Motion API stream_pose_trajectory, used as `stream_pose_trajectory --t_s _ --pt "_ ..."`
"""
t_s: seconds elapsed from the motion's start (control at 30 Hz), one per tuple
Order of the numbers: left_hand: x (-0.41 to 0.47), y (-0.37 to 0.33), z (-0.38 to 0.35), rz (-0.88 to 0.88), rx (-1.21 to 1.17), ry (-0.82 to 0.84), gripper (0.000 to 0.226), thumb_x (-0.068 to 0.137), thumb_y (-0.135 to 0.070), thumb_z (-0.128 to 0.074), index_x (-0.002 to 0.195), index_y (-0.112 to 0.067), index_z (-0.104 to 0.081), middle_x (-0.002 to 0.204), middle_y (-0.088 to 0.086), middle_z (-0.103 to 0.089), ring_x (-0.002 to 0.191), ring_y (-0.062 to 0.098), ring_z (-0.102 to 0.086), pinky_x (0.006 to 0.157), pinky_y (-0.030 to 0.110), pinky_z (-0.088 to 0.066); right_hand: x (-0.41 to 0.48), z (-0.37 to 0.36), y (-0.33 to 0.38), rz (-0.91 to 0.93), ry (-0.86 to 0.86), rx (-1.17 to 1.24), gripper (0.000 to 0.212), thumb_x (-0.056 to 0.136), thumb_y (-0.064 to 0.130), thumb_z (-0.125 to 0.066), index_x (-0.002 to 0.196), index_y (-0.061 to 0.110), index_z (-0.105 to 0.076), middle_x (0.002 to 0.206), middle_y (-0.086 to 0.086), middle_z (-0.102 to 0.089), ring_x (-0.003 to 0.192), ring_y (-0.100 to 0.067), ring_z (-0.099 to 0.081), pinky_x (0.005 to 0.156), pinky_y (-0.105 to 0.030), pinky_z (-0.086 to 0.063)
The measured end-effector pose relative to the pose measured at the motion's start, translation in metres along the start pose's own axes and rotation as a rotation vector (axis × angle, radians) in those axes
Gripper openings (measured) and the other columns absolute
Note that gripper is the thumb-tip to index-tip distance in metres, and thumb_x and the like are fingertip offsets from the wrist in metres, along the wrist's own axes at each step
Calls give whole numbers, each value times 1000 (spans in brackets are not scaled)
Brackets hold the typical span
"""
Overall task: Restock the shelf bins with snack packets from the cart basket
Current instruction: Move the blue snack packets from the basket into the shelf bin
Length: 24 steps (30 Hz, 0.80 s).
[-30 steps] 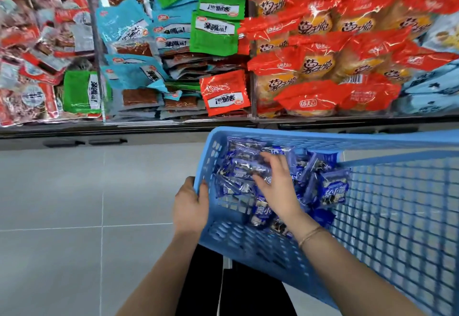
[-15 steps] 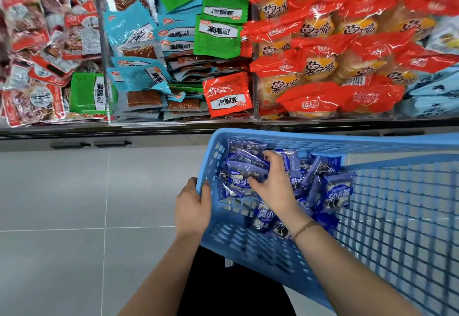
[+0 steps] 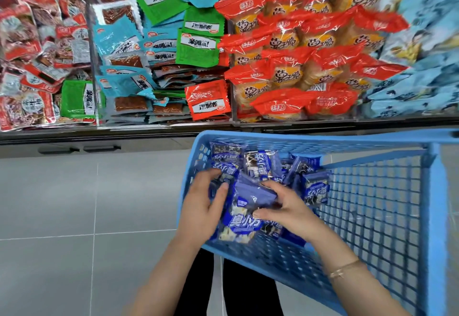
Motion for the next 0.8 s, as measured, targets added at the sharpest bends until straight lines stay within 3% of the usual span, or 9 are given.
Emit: stream_pose_trajectory --t_s 0.07,0.13,0.17,0.27,0.4,0.5,0.6,0.73,0.8 --pt "-4 -5 -30 245 -188 288 35 96 -55 -37 107 -33 -62 103 -27 -62 97 -13 -58 87 11 -41 -10 5 0 44 -10 101 56 60 44 -79 109 57 -55 96 17 -70 88 -2 -65 75 -12 -47" --pt "-5 -6 -47 379 -245 398 26 92 -60 -33 89 -48 -56 85 -45 -48 71 -35 -44 64 -6 -34 -15 17 -7 76 -100 249 57 66 35 -79 116 50 -55 88 8 -71 82 -8 -65 73 -18 -48" --pt "-5 -7 -52 403 -282 425 23 92 -60 -34 92 -50 -54 91 -47 -44 71 -37 -41 64 -10 -31 -17 23 -13 93 -143 357 59 71 26 -79 122 42 -54 89 5 -71 85 -10 -66 74 -23 -50" --pt "-3 2 -62 432 -317 447 38 92 -59 -38 125 -42 -46 123 -31 -42 112 -10 -41 95 11 -28 -21 32 -28 118 -211 633 50 76 13 -65 123 24 -54 87 7 -73 92 -9 -68 75 -27 -56" --pt "3 10 -63 555 -490 376 3 94 -34 -49 94 -36 -47 102 -10 -53 102 12 -44 84 29 -33 -32 56 -38 122 -326 743 42 73 9 -62 112 21 -58 76 7 -70 84 -9 -70 73 -27 -58" --pt "2 12 -65 575 -718 411 35 65 -12 -52 98 -22 -48 92 7 -62 85 19 -57 69 31 -42 -36 62 -41 75 -343 665 44 70 10 -66 112 19 -60 76 1 -62 83 -14 -66 79 -29 -56" --pt "-2 11 -62 513 -655 443 45 77 3 -52 105 -32 -53 87 -15 -73 84 5 -66 77 28 -47 -37 62 -27 67 -318 462 40 75 4 -68 111 22 -62 84 -2 -65 87 -22 -60 90 -37 -48" --pt "13 8 -47 342 -401 301 37 87 6 -58 110 -22 -50 93 0 -67 81 13 -61 75 23 -47 -37 58 3 104 -200 24 39 80 4 -70 103 34 -60 80 21 -70 72 5 -63 65 -7 -44" --pt "22 9 -32 321 -404 149 34 85 3 -65 103 -15 -42 88 11 -61 73 23 -56 71 31 -43 -35 52 14 98 -124 -151 41 78 10 -74 99 42 -60 82 23 -68 70 7 -60 63 -6 -43"
Point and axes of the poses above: each hand's wrist, its own x-axis towards the middle knuckle, its own z-axis out of the back of the hand, y = z × x, the point moved 8 cm from there along x, towards the middle knuckle
